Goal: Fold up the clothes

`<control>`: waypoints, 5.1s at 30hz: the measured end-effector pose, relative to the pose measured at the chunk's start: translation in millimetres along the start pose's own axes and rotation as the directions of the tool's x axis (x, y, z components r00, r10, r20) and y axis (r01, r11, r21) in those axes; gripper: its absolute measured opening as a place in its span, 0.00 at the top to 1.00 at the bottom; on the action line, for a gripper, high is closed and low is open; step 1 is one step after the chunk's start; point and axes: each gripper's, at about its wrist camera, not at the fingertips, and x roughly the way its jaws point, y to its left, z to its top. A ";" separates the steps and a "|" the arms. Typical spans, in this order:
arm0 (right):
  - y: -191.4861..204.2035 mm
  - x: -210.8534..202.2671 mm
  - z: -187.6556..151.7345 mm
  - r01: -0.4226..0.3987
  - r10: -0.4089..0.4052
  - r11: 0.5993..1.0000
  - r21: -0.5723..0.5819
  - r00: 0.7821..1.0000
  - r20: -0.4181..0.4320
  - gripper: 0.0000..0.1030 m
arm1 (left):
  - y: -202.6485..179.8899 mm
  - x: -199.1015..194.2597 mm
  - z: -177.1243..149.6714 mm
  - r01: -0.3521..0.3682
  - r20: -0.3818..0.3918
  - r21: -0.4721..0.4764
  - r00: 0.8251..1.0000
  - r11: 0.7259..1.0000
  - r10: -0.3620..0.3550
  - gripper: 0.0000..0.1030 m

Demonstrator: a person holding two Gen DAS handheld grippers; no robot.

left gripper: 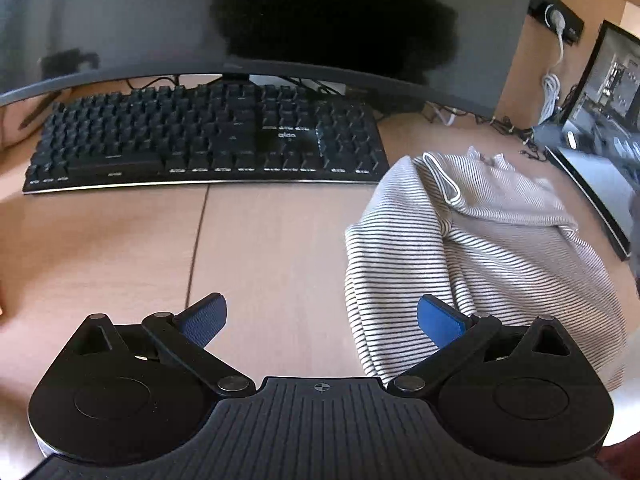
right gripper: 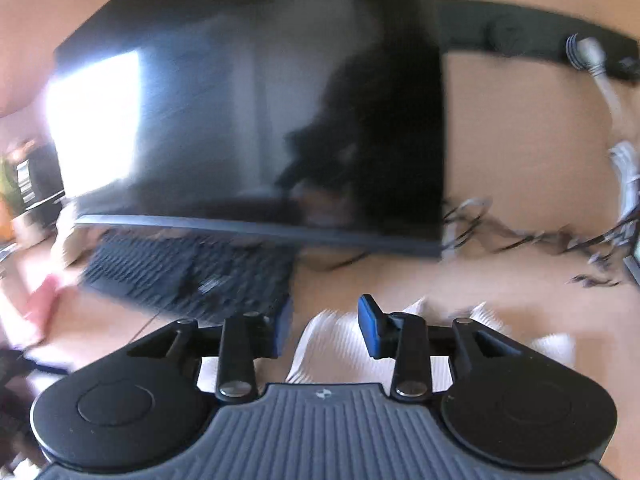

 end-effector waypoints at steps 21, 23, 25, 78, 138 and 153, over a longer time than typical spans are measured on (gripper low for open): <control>92.2 -12.6 -15.8 -0.026 0.037 0.771 -0.636 0.999 0.004 0.96 | -6.7 -26.4 9.8 -0.002 0.086 -0.073 0.996 0.997 0.008 0.00; 72.8 -33.4 18.6 0.104 -0.016 0.749 -0.654 0.990 0.140 0.97 | -20.3 -23.1 12.5 0.018 0.090 -0.054 0.996 0.998 -0.013 0.00; 52.0 -50.0 46.6 0.218 -0.077 0.724 -0.655 0.968 0.237 0.96 | -34.6 -17.7 15.8 0.045 0.094 -0.049 0.995 0.998 -0.040 0.00; -232.4 -39.4 -76.8 0.177 -0.184 0.900 0.398 0.983 -0.021 0.99 | -200.2 69.5 83.1 0.103 -0.093 0.066 0.991 0.993 -0.096 0.00; -192.8 60.7 -12.1 0.035 -0.022 0.990 0.136 0.995 -0.096 0.95 | -97.1 70.3 71.2 0.100 -0.030 -0.263 0.993 0.960 -0.111 0.00; -115.3 -86.9 -138.2 -0.177 0.227 0.967 0.184 0.926 -0.302 0.95 | -141.7 75.2 118.3 0.271 -0.002 -0.125 0.962 0.954 -0.274 0.00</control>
